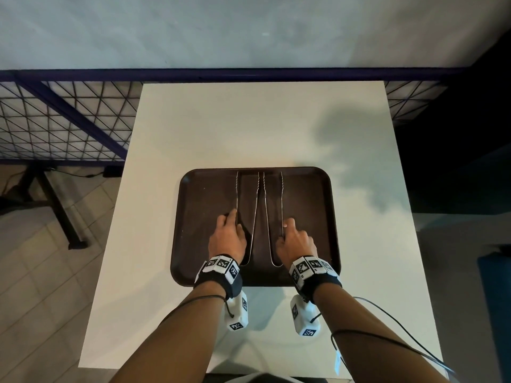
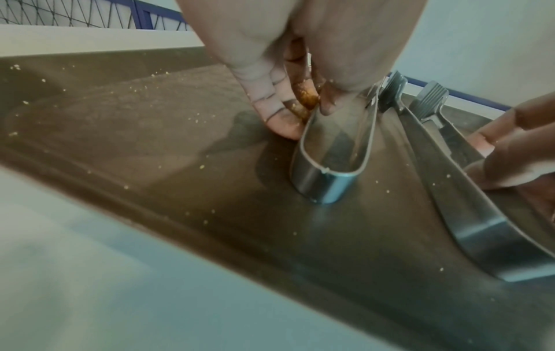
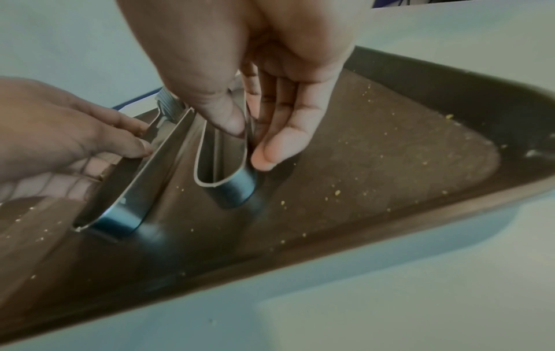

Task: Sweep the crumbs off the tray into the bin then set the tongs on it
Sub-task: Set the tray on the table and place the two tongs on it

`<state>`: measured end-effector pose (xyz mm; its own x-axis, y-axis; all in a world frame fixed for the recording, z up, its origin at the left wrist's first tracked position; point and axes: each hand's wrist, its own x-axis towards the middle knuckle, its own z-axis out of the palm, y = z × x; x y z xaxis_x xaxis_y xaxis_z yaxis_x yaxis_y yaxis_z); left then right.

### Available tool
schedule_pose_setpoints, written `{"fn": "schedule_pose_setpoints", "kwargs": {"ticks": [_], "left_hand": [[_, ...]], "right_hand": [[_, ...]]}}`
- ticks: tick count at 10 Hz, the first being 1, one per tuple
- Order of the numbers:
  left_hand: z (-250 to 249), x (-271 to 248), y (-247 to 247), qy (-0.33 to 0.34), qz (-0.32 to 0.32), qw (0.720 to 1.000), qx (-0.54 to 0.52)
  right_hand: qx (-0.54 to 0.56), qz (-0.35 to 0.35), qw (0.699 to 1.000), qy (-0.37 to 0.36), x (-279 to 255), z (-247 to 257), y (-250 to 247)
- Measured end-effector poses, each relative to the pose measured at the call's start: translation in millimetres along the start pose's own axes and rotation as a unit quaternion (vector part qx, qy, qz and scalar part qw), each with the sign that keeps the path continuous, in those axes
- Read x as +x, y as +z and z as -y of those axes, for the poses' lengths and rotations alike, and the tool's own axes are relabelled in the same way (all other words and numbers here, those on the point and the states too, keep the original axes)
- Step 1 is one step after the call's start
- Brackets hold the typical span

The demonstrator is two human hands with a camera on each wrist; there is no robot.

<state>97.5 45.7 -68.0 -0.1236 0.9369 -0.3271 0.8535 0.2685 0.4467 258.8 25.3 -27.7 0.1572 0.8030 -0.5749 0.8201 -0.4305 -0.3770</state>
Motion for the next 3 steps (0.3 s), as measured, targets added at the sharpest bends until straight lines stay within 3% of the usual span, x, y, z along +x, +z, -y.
{"fn": "schedule_pose_setpoints", "kwargs": {"ticks": [3], "left_hand": [[14.2,-15.3,-20.2,-0.016,-0.018,0.997,-0.068]], "right_hand": [[0.024,0.006,1.000,-0.001,-9.7,-11.6,-4.8]]}}
